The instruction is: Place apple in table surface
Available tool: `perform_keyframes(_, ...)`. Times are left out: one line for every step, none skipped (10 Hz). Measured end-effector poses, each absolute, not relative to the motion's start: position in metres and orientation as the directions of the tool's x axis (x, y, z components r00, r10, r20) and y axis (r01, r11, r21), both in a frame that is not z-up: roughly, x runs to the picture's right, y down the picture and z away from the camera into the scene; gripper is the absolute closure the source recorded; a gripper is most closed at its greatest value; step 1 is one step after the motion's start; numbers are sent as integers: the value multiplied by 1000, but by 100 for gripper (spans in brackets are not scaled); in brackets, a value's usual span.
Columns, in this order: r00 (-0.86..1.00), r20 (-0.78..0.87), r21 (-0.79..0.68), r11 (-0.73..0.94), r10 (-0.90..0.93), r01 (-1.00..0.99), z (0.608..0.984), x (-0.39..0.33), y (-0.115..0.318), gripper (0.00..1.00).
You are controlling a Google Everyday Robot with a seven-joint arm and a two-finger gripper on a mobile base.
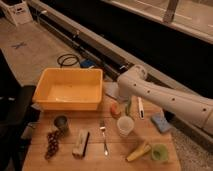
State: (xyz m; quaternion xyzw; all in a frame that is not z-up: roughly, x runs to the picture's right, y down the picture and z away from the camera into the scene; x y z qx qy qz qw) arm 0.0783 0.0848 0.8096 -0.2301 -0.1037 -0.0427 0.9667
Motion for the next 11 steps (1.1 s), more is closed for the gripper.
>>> perform_keyframes(973, 231, -457, 881, -14, 121, 818, 79, 93, 35)
perform_keyframes(969, 248, -481, 870, 10, 114, 827, 79, 101, 35)
perform_keyframes(965, 260, -492, 862, 17, 118, 830, 75, 105, 35)
perform_keyframes(962, 271, -503, 856, 21, 123, 833, 70, 108, 35)
perform_keyframes(959, 284, -516, 846, 22, 133, 836, 63, 112, 35)
perform_keyframes(955, 295, -524, 839, 17, 146, 840, 57, 115, 35)
perform_keyframes(953, 303, -529, 834, 17, 153, 843, 52, 117, 35)
perform_keyframes(952, 306, -538, 829, 26, 151, 851, 54, 121, 35)
perform_keyframes(952, 303, -544, 826, 30, 147, 860, 59, 125, 35)
perform_keyframes(954, 300, -543, 826, 23, 151, 866, 62, 127, 35)
perform_keyframes(954, 298, -538, 828, 11, 159, 869, 65, 125, 35)
